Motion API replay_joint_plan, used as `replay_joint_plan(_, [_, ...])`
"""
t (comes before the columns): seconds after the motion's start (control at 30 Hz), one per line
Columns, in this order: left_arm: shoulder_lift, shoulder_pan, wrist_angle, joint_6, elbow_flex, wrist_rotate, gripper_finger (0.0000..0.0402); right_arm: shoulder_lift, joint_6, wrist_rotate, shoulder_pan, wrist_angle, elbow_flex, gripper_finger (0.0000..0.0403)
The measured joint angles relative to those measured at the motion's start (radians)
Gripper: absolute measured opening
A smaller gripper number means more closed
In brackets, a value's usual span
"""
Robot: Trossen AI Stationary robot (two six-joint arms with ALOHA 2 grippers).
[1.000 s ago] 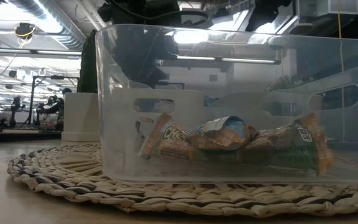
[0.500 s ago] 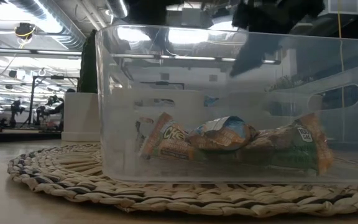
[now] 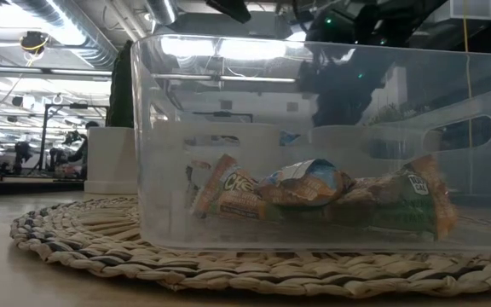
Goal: Pick and place Granola Bars by type
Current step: Adjust the granola bars
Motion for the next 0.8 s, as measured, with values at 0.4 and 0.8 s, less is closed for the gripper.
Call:
replay_joint_plan(0.4, [-0.001, 0.0, 0.004, 0.008, 0.0, -0.031, 0.0218, 0.018, 0.004, -0.033, 0.0, 0.02, 0.001, 0.0143])
replay_joint_plan(0.8, [-0.001, 0.001, 0.003, 0.027, 0.0, -0.052, 0.0217, 0.017, 0.034, -0.137, 0.0, 0.005, 0.001, 0.0013])
